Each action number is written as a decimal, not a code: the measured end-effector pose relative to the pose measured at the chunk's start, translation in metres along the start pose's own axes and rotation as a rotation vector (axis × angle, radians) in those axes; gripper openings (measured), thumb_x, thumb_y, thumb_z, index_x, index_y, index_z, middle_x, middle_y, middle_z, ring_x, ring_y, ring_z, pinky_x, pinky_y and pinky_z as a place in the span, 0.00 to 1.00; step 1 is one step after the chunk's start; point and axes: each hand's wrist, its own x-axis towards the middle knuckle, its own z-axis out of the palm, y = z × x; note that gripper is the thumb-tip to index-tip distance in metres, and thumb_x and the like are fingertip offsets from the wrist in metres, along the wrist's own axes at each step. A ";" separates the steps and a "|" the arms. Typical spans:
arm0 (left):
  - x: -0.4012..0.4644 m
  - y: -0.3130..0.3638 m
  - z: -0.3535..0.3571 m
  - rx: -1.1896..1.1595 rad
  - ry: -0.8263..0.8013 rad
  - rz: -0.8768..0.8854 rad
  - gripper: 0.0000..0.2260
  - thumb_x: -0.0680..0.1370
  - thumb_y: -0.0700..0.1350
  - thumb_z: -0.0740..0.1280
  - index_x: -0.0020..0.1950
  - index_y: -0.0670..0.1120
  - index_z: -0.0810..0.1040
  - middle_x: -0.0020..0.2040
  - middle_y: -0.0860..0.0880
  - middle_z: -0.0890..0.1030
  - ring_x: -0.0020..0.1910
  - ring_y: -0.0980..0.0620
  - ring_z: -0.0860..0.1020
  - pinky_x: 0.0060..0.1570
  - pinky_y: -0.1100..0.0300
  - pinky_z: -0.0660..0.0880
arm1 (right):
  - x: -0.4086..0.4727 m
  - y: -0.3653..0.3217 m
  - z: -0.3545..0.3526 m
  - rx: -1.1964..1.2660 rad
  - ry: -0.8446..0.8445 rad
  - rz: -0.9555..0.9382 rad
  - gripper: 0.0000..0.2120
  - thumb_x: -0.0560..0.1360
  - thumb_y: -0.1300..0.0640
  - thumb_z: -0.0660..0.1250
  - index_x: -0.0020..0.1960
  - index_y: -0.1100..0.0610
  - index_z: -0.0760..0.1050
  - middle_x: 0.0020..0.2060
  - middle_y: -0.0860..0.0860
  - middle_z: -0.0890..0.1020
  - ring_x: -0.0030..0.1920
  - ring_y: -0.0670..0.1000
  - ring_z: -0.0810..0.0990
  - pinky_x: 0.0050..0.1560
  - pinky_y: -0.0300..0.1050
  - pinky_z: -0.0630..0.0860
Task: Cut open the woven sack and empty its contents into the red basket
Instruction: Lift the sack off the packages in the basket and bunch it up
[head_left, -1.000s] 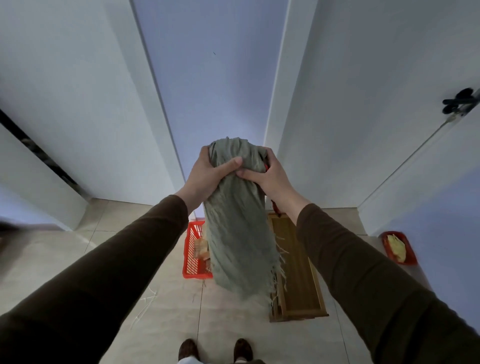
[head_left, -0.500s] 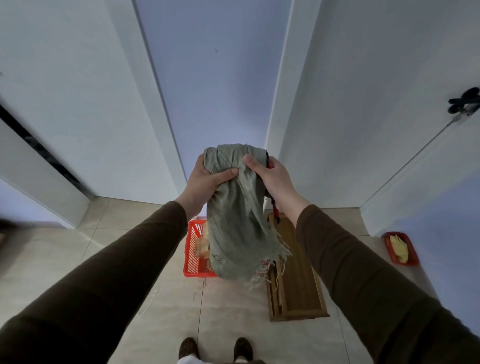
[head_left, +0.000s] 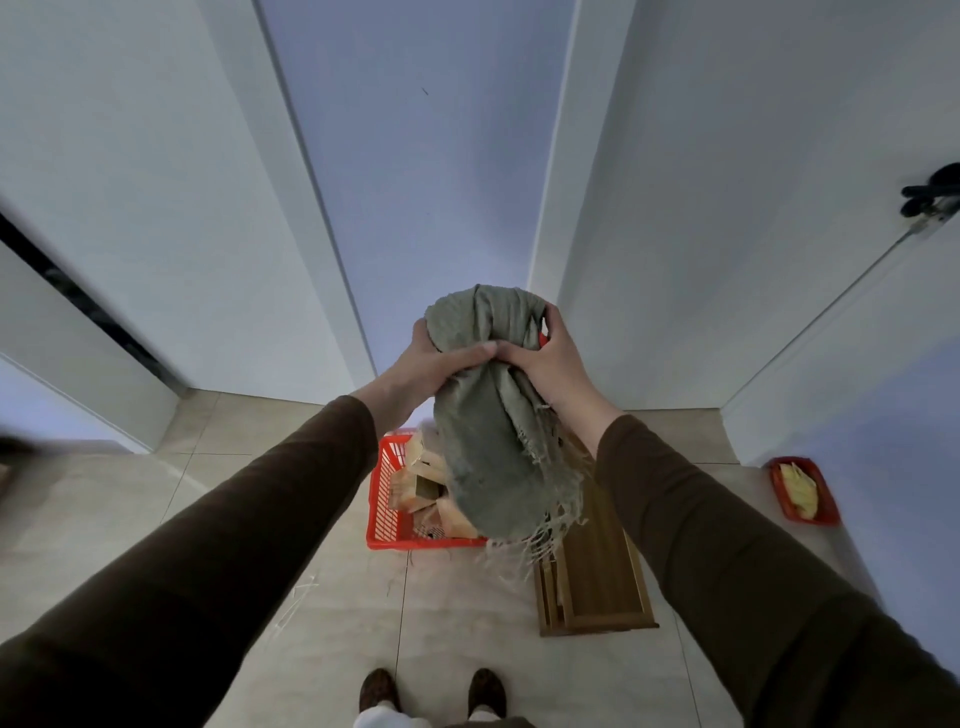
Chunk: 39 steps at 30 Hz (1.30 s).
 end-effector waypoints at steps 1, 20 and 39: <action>-0.002 -0.002 0.002 0.011 -0.034 0.018 0.48 0.70 0.48 0.83 0.80 0.50 0.55 0.72 0.47 0.74 0.69 0.48 0.77 0.70 0.49 0.76 | 0.003 0.000 -0.001 0.045 0.017 0.037 0.32 0.67 0.52 0.83 0.66 0.48 0.72 0.56 0.46 0.84 0.55 0.47 0.84 0.57 0.46 0.82; 0.025 -0.001 0.011 0.007 0.245 -0.048 0.30 0.73 0.56 0.77 0.68 0.49 0.66 0.60 0.45 0.80 0.55 0.45 0.83 0.55 0.44 0.84 | -0.003 0.006 -0.018 -0.023 -0.142 0.024 0.53 0.67 0.47 0.84 0.82 0.45 0.56 0.74 0.53 0.72 0.72 0.56 0.74 0.73 0.59 0.72; 0.020 -0.025 0.062 -0.004 -0.006 0.087 0.49 0.71 0.34 0.79 0.80 0.54 0.51 0.68 0.46 0.76 0.67 0.45 0.79 0.62 0.52 0.80 | -0.014 0.014 -0.041 -0.163 0.114 0.251 0.53 0.54 0.16 0.70 0.67 0.51 0.72 0.57 0.48 0.83 0.56 0.54 0.83 0.61 0.58 0.80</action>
